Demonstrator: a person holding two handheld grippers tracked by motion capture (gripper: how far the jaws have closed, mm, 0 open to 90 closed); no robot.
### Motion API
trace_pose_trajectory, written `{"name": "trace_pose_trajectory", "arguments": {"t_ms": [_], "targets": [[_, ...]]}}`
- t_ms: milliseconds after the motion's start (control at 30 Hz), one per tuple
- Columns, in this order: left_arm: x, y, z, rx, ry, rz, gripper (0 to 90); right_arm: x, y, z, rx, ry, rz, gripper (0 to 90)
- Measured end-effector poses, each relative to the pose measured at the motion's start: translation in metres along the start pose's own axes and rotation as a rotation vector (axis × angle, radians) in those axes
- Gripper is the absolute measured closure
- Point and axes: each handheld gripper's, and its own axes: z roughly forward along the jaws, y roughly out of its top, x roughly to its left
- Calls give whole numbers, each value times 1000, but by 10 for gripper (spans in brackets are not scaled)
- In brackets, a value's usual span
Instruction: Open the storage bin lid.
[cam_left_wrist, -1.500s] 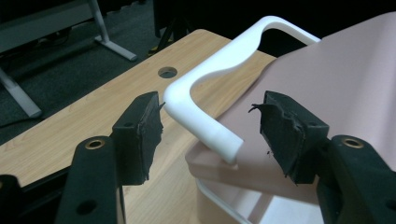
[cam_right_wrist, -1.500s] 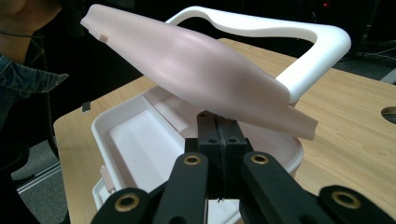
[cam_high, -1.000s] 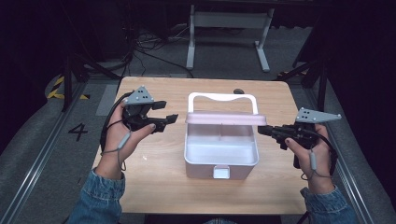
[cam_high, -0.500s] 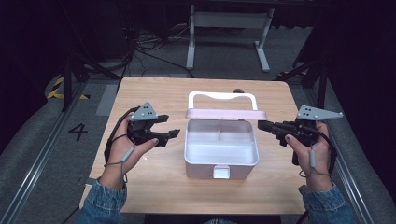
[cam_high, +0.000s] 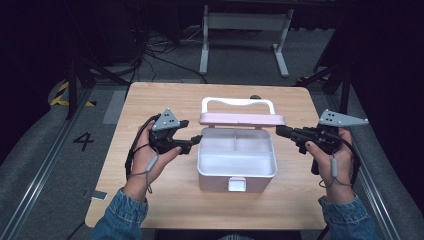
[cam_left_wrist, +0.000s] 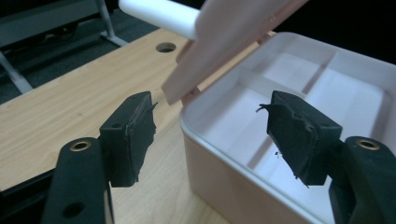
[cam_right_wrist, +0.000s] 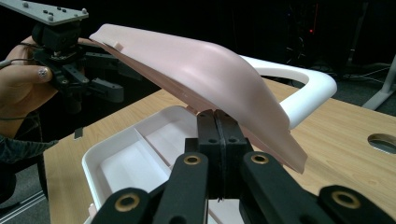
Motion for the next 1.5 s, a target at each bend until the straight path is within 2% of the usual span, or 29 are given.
{"name": "trace_pose_trajectory", "arguments": {"t_ms": [100,200,433,567,700,1067,1233,1300,1367,1433,1500], "targets": [[1,7,4,-25,13,6,319,0,0,0,0,0,2,900],[0,10,5,-37,11,2,317,0,0,0,-4,0,2,900],[-3,25,13,-76,15,28,318,-2,0,-1,-12,-4,13,900],[-4,30,15,-91,14,29,322,-2,0,-1,-19,-8,12,900],[-6,35,17,-97,18,61,315,-3,1,0,-27,-12,9,900],[-10,50,18,-150,5,88,342,-6,1,0,-39,-22,14,900],[-12,54,16,-166,-6,93,426,-5,2,0,-40,-23,11,900],[-12,56,16,-171,-2,111,482,-5,2,-1,-42,-25,9,900],[-12,57,15,-187,-4,112,542,-5,2,-1,-43,-26,6,900],[-13,57,14,-182,-5,117,597,-5,2,-1,-43,-28,3,900],[-12,58,14,-183,-3,118,615,-4,2,-1,-43,-27,7,900]]}}
